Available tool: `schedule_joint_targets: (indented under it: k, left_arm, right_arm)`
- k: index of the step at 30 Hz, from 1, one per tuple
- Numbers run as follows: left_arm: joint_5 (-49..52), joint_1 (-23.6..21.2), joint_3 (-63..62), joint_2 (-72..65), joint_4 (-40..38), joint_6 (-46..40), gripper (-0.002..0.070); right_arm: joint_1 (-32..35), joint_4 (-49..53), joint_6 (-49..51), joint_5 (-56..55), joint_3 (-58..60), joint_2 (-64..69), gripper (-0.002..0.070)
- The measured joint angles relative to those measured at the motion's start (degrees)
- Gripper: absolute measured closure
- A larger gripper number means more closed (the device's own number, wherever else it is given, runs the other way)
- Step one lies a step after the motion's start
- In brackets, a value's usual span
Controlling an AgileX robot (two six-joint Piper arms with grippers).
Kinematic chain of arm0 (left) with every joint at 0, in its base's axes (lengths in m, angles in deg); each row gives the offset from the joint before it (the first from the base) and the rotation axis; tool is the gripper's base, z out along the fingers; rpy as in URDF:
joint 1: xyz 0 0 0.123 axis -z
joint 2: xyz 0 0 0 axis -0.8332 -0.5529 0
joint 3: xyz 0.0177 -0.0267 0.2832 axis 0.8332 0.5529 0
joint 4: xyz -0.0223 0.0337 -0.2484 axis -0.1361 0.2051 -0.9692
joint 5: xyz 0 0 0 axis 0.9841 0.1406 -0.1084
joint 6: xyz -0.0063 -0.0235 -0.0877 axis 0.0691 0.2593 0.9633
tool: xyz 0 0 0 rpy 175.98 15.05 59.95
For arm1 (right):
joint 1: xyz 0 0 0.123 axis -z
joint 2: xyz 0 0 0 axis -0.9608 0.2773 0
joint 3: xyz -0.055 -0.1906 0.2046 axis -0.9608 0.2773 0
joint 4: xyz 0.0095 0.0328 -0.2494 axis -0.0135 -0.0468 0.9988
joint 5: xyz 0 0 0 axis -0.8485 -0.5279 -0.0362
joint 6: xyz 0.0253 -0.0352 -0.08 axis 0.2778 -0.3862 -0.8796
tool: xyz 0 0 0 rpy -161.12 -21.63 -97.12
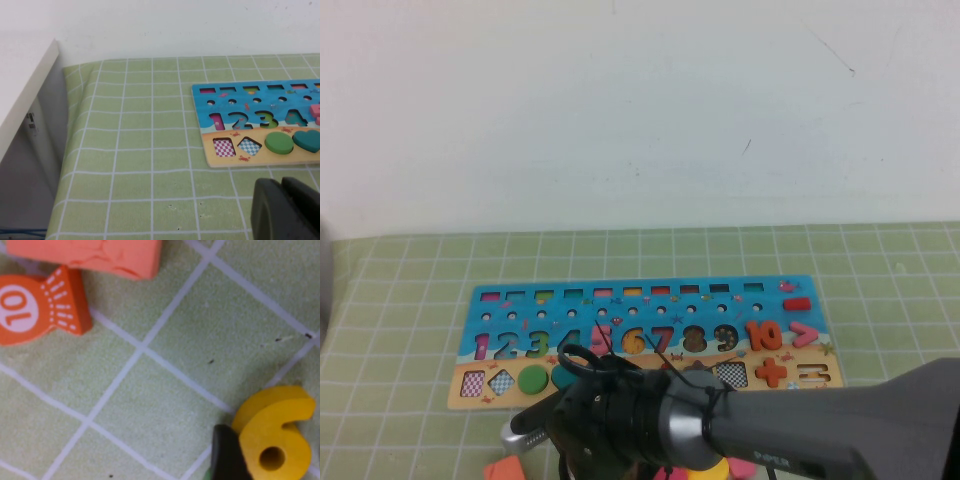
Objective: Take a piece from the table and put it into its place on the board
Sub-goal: Pick up the "number 6", then place the "number 6" into the hole of the number 6
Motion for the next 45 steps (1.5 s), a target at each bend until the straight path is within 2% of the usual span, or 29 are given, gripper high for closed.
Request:
schedule_joint_targets:
  k: [4,9,18,26,34,38,45]
  left_arm:
    - [0.0,0.0,0.0,0.0,0.0,0.0,0.0676]
    - [0.0,0.0,0.0,0.0,0.0,0.0,0.0676]
    - [0.0,0.0,0.0,0.0,0.0,0.0,0.0676]
    - [0.0,0.0,0.0,0.0,0.0,0.0,0.0676]
    - [0.0,0.0,0.0,0.0,0.0,0.0,0.0676]
    - [0.0,0.0,0.0,0.0,0.0,0.0,0.0676]
    - [0.0,0.0,0.0,0.0,0.0,0.0,0.0676]
  right_arm:
    - [0.0,0.0,0.0,0.0,-0.04,0.0,0.0321]
    - [0.0,-0.34,0.56,0.0,-0.04,0.0,0.0401]
    - [0.0,-0.25,8.16,0.0,-0.04,-0.72,0.0401]
    - [0.37,6.68,13.55,2.67,-5.39,-3.21,0.0401]
    - [5.96,4.97,13.86,5.39,-12.1,-3.21,0.0401]
    - [9.6,4.65,10.66,4.86,-14.39,-3.3,0.0401]
    - [10.98,7.32,8.52,2.19,-17.35,-2.77,0.0401]
